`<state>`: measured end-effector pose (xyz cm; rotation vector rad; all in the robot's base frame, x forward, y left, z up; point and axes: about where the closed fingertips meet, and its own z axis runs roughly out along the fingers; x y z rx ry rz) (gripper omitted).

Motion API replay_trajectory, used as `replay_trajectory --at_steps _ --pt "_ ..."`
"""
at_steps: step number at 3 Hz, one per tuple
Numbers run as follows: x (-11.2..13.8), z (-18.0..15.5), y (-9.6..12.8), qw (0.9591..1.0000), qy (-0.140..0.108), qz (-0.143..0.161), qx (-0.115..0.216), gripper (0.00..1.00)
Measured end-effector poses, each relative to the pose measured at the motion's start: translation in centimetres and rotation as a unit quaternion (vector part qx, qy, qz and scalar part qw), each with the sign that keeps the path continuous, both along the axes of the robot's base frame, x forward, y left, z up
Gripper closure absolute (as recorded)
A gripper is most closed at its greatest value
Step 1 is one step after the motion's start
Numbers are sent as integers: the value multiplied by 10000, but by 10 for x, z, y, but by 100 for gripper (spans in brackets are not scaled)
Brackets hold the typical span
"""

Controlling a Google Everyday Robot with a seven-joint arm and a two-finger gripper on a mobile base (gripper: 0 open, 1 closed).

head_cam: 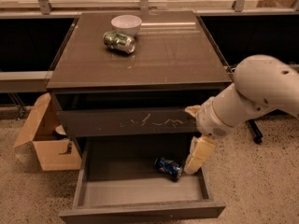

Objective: Pick pepsi can from middle drawer and place on counter

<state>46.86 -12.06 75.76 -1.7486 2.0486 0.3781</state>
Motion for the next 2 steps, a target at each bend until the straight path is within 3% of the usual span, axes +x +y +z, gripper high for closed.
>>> replay_trajectory --at_steps 2 --pt "-15 -86 12 9974 417 331 479 0"
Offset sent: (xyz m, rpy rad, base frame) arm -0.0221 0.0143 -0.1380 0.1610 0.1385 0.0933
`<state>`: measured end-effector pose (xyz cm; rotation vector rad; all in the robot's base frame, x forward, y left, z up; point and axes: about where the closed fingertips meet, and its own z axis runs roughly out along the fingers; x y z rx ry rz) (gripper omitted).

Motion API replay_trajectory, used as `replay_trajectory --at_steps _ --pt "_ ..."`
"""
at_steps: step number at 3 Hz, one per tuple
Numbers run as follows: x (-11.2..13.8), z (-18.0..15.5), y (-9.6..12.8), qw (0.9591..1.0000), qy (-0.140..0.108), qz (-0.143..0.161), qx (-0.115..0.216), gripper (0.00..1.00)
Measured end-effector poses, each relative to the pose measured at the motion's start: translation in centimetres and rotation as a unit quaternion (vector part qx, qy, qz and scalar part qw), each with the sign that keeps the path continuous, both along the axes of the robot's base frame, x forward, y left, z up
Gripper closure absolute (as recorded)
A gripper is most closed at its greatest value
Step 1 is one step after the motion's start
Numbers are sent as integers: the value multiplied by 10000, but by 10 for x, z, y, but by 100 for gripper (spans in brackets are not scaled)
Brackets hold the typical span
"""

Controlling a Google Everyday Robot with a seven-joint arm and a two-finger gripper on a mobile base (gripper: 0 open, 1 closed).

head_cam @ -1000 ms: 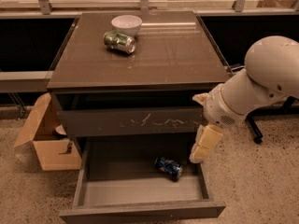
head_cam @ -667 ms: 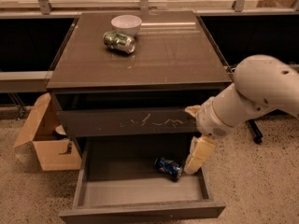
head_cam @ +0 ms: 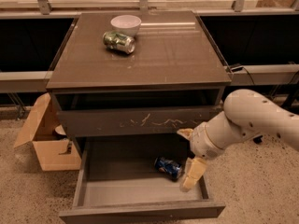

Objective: Pick pepsi can from middle drawer and place on counter

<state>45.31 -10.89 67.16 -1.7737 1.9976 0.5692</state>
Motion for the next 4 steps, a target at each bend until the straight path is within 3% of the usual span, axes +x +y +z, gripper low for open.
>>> replay_trajectory --at_steps 3,4 --pt "-10 -123 8 9957 608 -154 682 0" --pt "-10 -123 8 9957 608 -153 683 0"
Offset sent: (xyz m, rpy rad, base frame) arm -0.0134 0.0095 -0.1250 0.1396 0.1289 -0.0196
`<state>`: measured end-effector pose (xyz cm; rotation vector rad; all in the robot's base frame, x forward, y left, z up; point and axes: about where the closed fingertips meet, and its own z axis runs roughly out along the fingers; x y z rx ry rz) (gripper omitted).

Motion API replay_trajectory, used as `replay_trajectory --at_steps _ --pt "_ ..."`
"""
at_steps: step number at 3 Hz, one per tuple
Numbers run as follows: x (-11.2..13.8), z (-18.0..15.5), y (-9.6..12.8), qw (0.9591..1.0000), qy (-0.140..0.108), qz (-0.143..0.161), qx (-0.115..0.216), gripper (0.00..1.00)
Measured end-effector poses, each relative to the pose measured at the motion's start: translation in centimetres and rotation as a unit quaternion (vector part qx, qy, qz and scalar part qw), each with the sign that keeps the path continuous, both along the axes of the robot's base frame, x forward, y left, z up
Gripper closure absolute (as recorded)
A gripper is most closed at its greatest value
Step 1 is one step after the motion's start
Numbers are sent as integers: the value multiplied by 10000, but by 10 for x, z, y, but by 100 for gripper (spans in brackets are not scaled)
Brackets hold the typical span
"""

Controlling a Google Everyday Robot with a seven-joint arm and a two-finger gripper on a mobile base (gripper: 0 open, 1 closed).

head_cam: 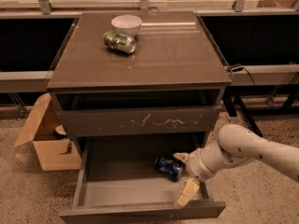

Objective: Pick pepsi can from middle drawer and place on counter

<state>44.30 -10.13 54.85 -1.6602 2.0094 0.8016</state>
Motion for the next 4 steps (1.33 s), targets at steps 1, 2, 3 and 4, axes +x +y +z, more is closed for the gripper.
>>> replay_trajectory --at_steps 1,2,3,4 --pt "16 -32 -6 9995 42 -232 -192 0" --pt "38 -67 -17 9987 31 -491 -134 0" --pt "63 -93 -23 9984 -40 -556 -13 0" --pt "87 -112 -25 9986 -94 -508 61 0"
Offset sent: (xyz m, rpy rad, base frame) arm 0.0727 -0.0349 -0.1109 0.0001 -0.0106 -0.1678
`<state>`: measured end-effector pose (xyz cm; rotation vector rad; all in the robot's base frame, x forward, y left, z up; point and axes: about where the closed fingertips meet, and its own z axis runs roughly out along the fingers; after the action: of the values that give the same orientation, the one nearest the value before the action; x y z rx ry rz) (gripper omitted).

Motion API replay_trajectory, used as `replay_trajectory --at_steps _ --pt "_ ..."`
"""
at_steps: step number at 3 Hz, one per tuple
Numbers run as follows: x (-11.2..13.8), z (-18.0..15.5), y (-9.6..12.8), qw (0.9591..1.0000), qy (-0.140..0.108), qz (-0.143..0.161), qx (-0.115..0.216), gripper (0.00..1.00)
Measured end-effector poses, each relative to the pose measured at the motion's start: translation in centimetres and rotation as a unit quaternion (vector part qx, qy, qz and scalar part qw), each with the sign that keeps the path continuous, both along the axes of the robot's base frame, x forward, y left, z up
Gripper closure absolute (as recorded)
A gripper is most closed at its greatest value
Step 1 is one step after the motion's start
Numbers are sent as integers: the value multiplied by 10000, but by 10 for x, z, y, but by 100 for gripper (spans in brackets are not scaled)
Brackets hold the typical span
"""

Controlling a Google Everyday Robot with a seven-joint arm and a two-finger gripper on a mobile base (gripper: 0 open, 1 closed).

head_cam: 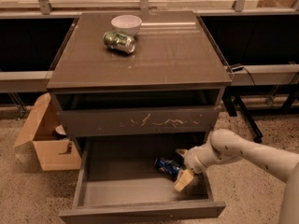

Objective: Pick pepsi can from middle drawer and place on counter

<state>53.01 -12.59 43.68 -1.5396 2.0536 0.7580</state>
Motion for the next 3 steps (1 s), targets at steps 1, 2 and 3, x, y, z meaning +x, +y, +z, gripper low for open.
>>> replay_trajectory --at_steps 1,2,3 --pt "21 -16 3 9999 -45 25 -112 0" --pt "35 -29 7 9996 -80 28 -267 0" --pt "43 -37 15 9991 -117 61 -398 0"
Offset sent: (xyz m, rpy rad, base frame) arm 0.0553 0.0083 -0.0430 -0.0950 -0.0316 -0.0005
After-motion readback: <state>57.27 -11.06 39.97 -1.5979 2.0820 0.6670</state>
